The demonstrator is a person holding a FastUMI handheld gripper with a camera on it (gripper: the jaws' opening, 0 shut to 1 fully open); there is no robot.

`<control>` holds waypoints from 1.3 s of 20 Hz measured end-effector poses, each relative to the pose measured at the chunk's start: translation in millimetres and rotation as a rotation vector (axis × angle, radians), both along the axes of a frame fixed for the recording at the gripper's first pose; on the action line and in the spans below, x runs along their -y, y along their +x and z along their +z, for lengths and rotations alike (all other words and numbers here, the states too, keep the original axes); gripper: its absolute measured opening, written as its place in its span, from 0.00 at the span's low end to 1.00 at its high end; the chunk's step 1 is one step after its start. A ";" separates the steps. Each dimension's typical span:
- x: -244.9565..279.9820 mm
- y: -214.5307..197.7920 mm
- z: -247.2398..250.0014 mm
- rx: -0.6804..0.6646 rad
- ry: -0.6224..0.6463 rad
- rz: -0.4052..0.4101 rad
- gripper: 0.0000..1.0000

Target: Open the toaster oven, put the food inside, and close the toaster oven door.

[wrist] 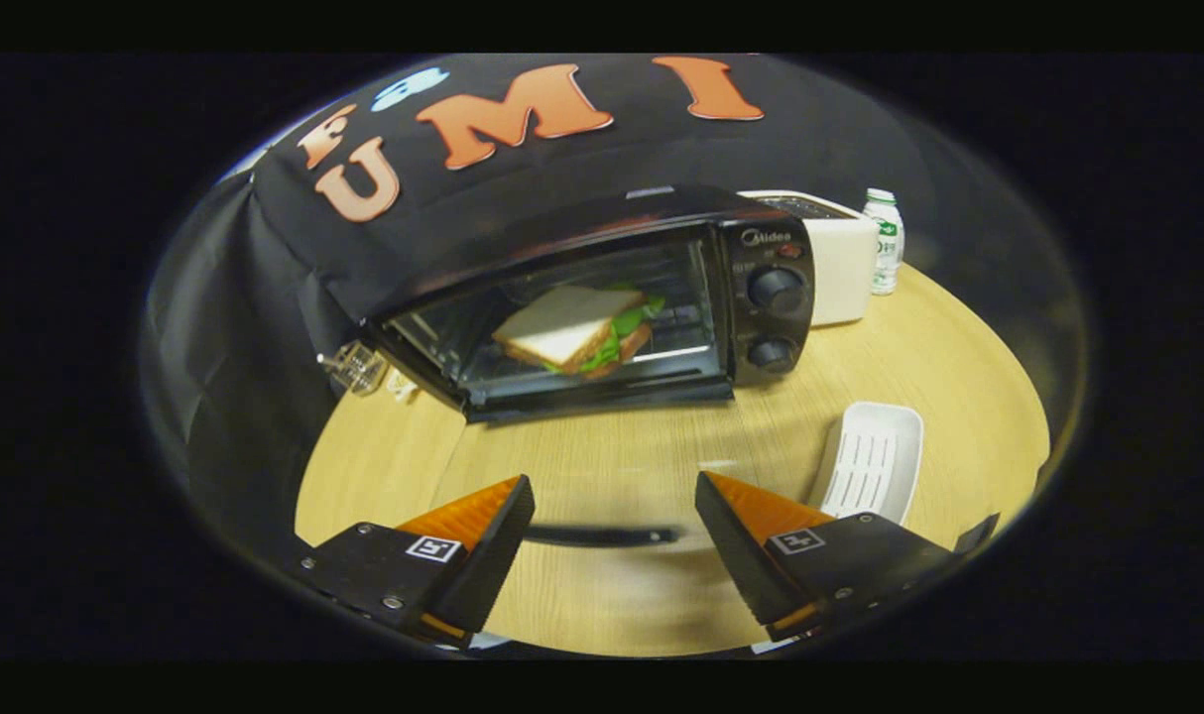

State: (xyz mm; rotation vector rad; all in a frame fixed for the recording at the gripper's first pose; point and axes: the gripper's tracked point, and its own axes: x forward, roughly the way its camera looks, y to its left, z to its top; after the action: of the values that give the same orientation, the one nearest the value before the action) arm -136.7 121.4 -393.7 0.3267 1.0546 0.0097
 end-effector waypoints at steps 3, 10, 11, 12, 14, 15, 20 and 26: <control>-5.1 -20.5 -7.8 -0.041 -0.003 0.039 0.96; -18.7 -55.1 -41.8 -0.148 -0.025 0.132 0.89; -20.5 -55.8 -48.5 -0.161 -0.028 0.134 0.89; -23.2 -55.8 -53.7 -0.170 -0.025 0.132 0.89; -29.5 -52.3 -63.2 -0.171 -0.034 0.142 0.89; -28.5 -49.6 -66.9 -0.167 -0.055 0.149 0.89; -32.3 -41.8 -77.9 -0.134 -0.160 0.246 0.89; -32.6 -36.1 -61.7 -0.121 -0.142 0.246 0.89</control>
State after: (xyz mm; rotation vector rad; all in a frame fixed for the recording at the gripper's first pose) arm -172.8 154.0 -455.4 0.0678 1.2042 0.1365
